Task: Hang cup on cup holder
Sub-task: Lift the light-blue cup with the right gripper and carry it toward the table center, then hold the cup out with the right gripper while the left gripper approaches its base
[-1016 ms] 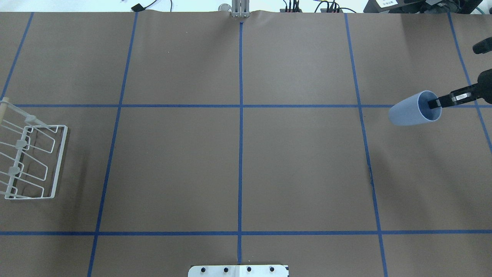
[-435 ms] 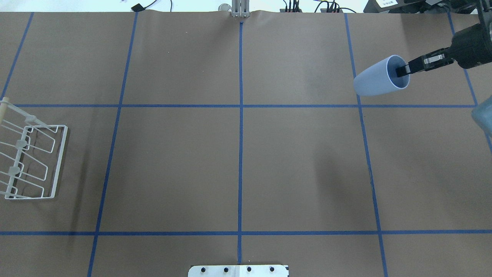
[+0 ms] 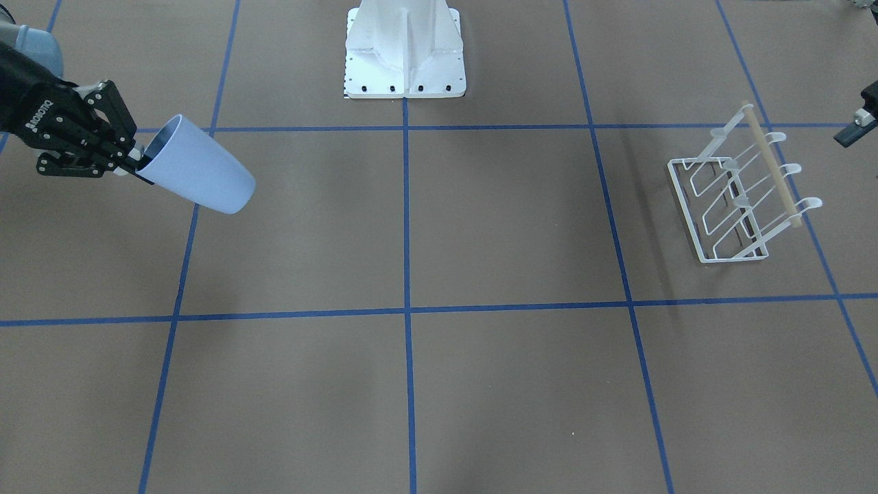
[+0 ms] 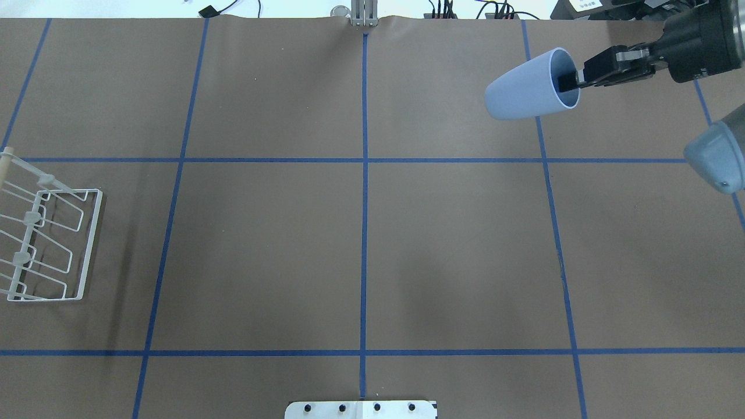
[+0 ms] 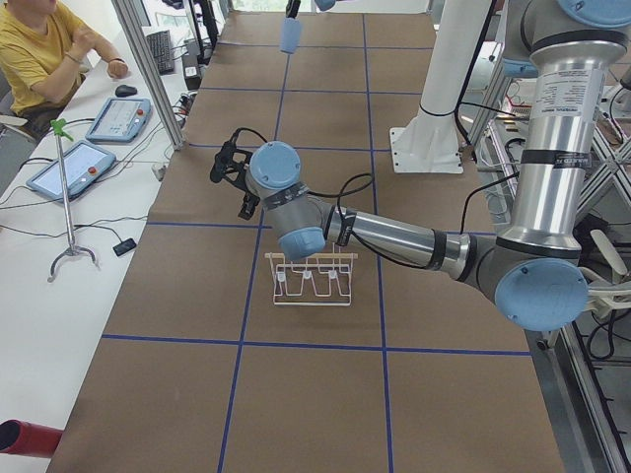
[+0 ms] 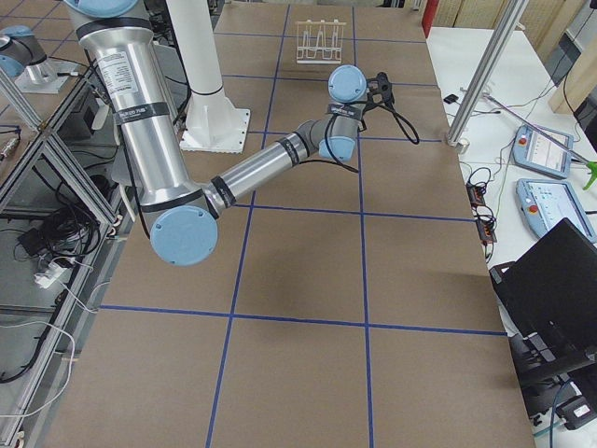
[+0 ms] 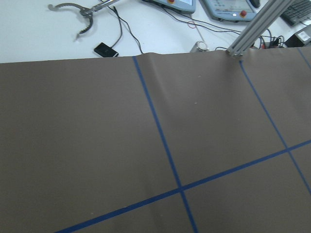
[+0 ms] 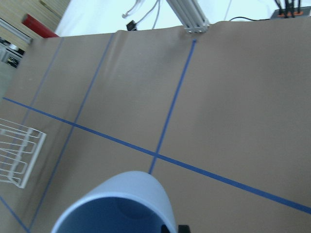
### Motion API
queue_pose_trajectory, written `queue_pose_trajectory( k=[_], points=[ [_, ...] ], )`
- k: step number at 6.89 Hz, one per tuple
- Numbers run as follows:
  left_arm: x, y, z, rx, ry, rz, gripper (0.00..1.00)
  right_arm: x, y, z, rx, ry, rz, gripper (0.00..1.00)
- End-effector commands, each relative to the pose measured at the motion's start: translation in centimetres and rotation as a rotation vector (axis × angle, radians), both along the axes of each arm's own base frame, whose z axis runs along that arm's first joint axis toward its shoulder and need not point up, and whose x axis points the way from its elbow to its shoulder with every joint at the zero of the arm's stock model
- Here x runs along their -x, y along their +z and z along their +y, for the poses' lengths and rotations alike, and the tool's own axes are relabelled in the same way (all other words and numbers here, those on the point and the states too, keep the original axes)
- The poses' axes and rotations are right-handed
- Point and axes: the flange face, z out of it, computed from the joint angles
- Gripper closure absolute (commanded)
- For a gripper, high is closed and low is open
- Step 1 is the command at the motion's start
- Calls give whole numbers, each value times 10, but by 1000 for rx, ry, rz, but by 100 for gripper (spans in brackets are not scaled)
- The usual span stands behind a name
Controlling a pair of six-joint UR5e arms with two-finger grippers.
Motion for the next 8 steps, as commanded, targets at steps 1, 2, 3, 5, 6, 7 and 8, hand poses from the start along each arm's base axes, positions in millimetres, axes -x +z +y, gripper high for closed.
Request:
queue_pose_trajectory(
  k=[1, 2, 3, 5, 6, 7, 8],
  points=[
    [-57, -54, 4, 2, 94, 112, 5, 36, -27, 36, 2, -17, -200, 100],
    [-82, -85, 8, -22, 146, 170, 5, 70, -37, 60, 0, -17, -333, 100],
    [-98, -117, 9, -55, 181, 212, 3, 95, -42, 80, -9, -32, -416, 100],
    [-151, -165, 18, -204, 246, 279, 2, 121, -47, 102, -18, -41, -489, 100],
    [-187, -176, 31, -195, 230, 375, 2, 124, -52, 110, -22, -48, -505, 100],
    [-212, -185, 46, -94, 230, 509, 2, 132, -57, 118, -18, -57, -521, 100],
    [-225, -208, 55, 6, 249, 644, 2, 150, -66, 132, 0, -46, -564, 100]
  ],
)
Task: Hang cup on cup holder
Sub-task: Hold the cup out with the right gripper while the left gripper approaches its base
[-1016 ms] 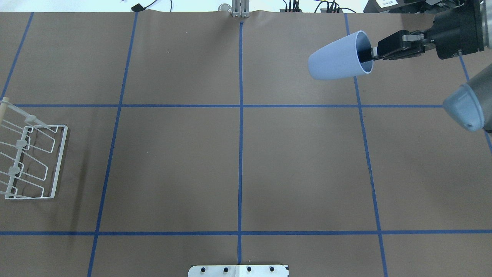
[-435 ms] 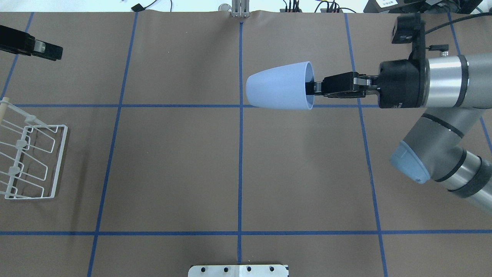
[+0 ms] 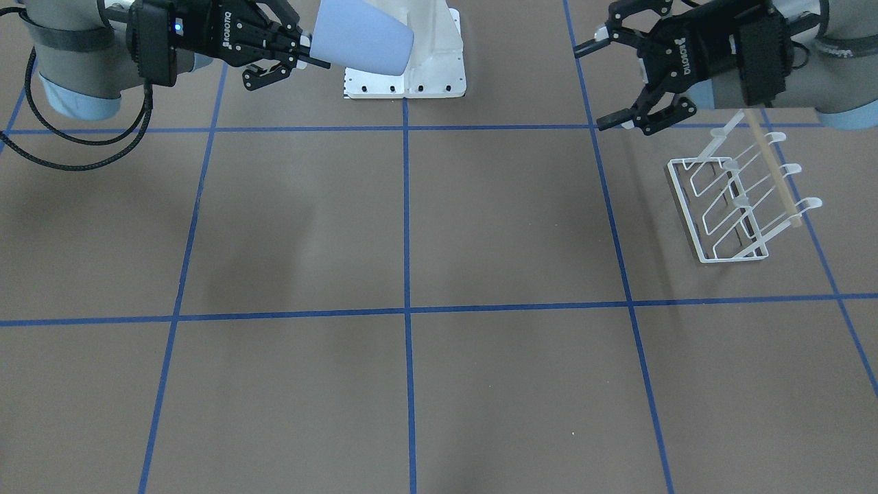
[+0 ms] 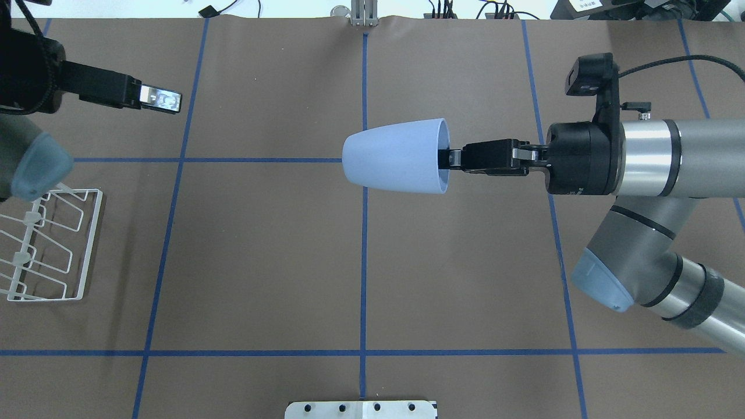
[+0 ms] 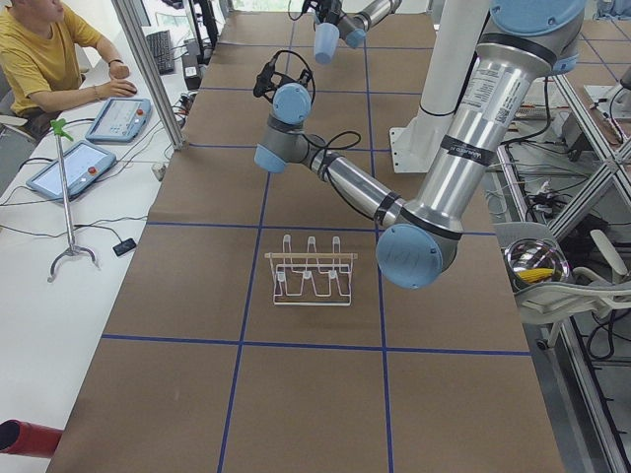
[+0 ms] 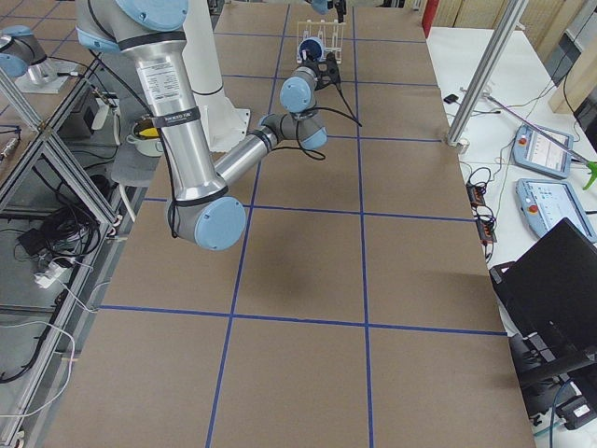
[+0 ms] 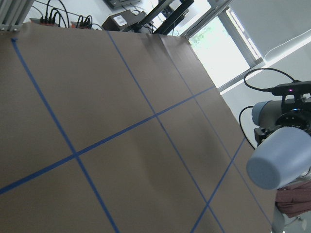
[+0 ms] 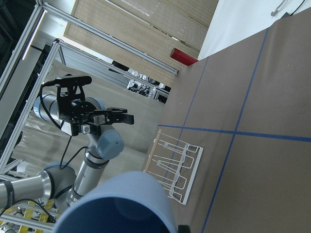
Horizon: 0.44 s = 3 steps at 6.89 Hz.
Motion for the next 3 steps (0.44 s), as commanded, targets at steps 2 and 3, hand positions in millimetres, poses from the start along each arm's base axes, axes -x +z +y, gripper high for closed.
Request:
queue_pose_trajectory(
  k=[2, 3],
  points=[
    [-20, -30, 24, 254, 144, 321, 2, 44, -19, 58, 5, -34, -211, 100],
    [-22, -26, 27, 267, 165, 333, 2, 49, -31, 63, -3, -41, -242, 100]
  ],
)
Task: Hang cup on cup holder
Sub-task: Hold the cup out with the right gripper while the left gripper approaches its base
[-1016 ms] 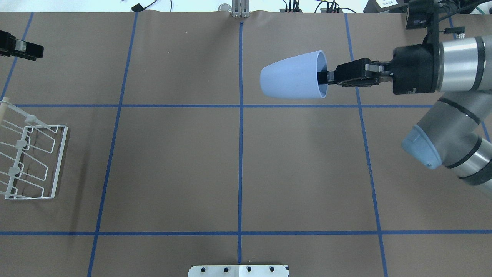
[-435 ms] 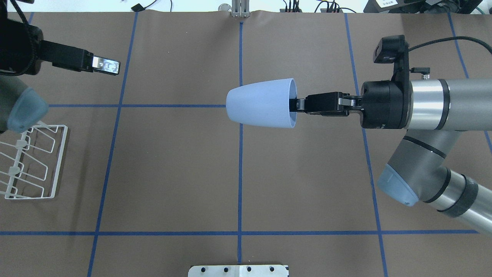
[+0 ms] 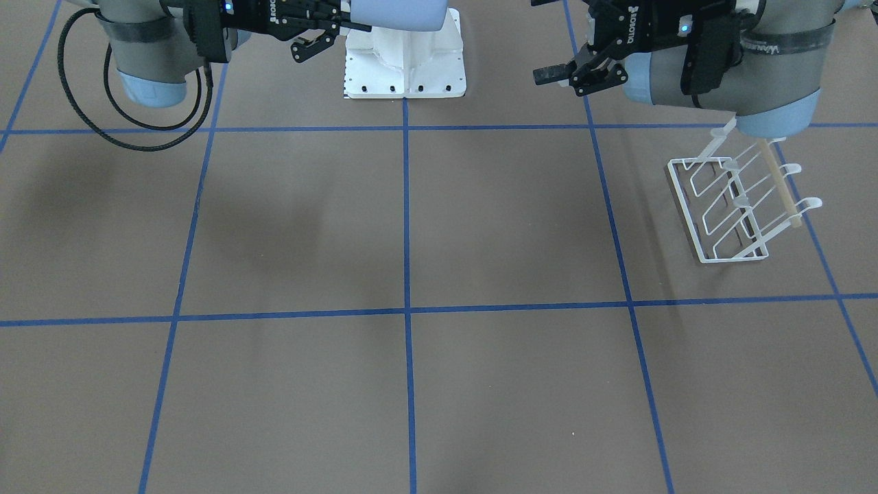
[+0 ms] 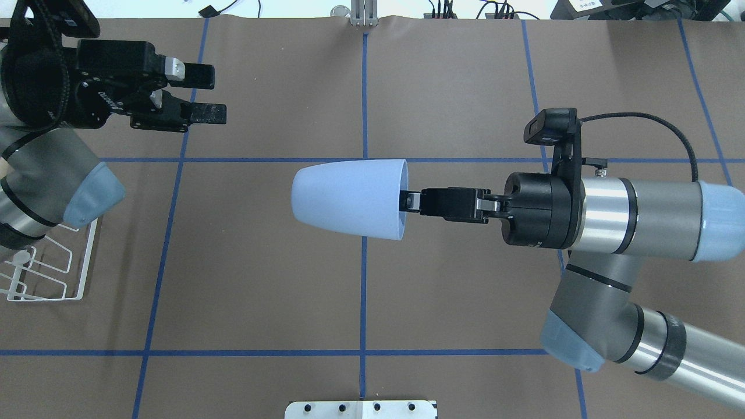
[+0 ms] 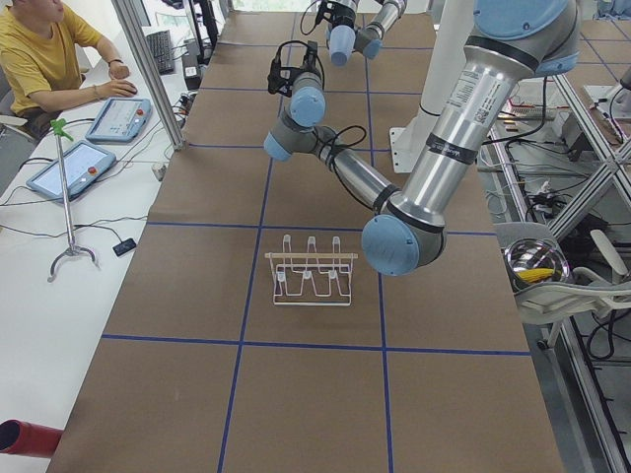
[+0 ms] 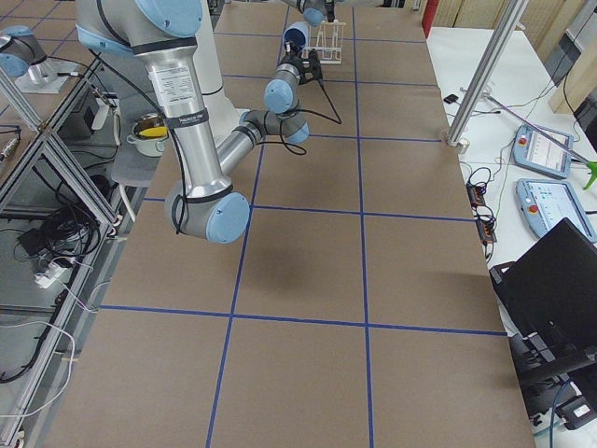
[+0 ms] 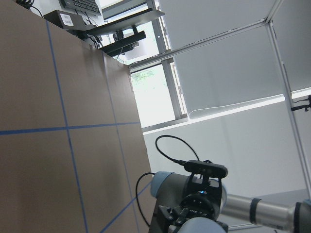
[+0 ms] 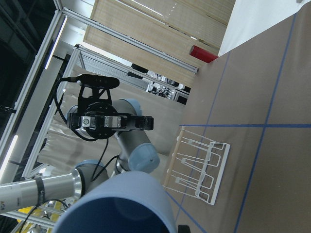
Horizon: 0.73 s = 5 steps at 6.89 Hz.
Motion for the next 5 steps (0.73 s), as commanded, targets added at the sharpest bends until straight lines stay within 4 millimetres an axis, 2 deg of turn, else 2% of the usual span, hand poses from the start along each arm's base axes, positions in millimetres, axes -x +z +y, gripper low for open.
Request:
queue_pose_trajectory(
  k=[1, 2, 5],
  points=[
    [-10, 3, 10, 43, 48, 61, 2, 14, -22, 18, 13, -5, -95, 100],
    [-11, 3, 17, 64, 86, 101, 2, 23, -25, 24, 30, 0, -107, 100],
    [-2, 1, 28, 111, 163, 156, 2, 26, -23, 24, 35, 5, -105, 100]
  ],
)
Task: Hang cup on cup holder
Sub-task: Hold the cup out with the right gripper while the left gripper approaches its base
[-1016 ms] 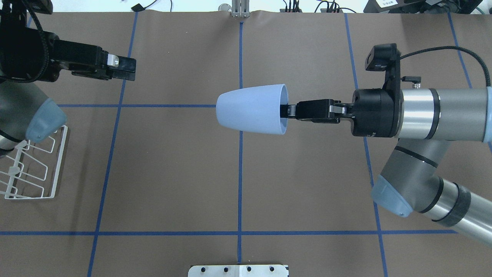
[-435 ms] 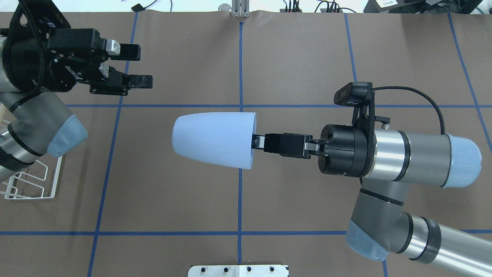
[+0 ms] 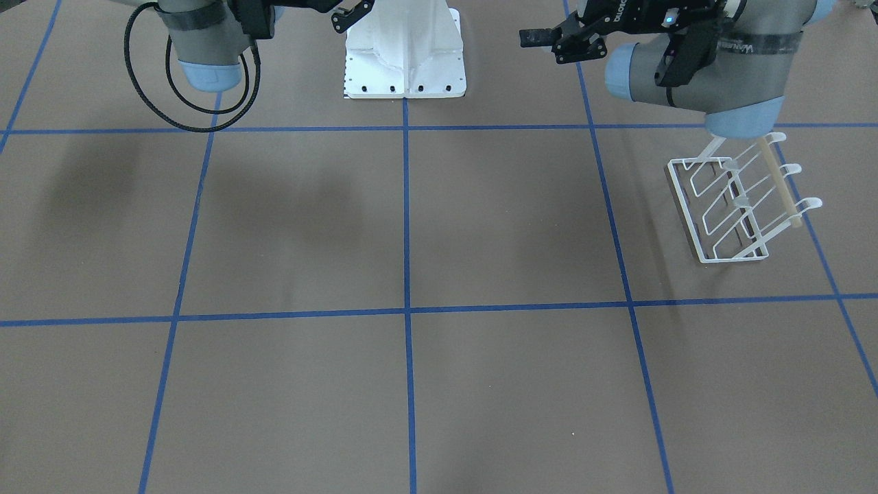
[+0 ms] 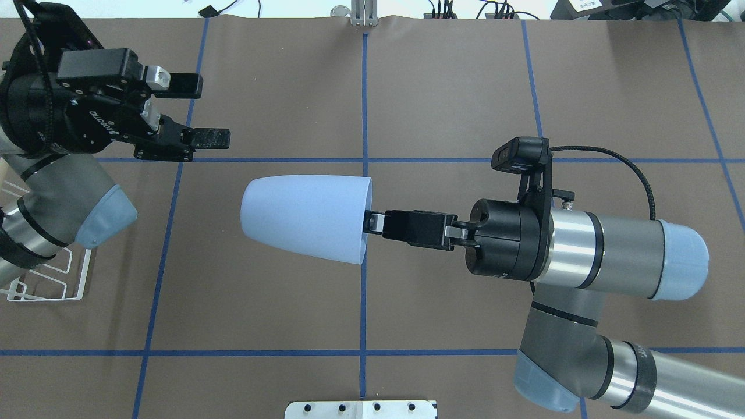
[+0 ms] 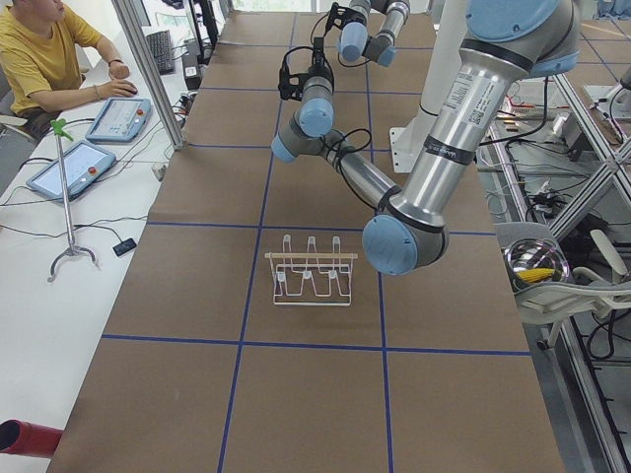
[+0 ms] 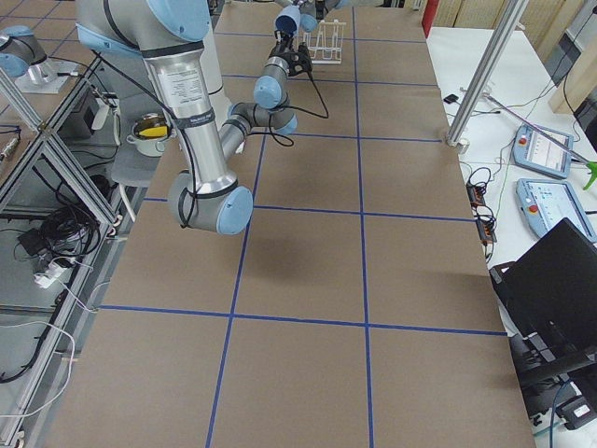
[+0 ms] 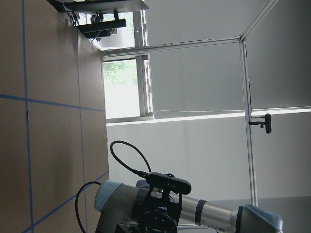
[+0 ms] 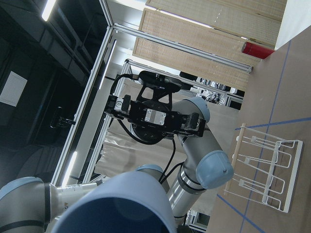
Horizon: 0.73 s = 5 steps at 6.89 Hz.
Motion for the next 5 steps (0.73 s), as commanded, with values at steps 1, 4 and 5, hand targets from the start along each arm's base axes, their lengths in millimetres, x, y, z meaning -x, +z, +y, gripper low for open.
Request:
queue_pose_trajectory(
  k=[1, 4, 5],
  points=[
    [3, -4, 8, 15, 25, 24, 2, 0, 0, -3, 14, 33, -5, 100],
    [2, -3, 10, 19, 29, 23, 2, 10, -6, -13, 35, 75, -5, 100],
    [-2, -2, 12, 21, 37, 21, 2, 7, -7, -17, 35, 85, -7, 100]
  ],
)
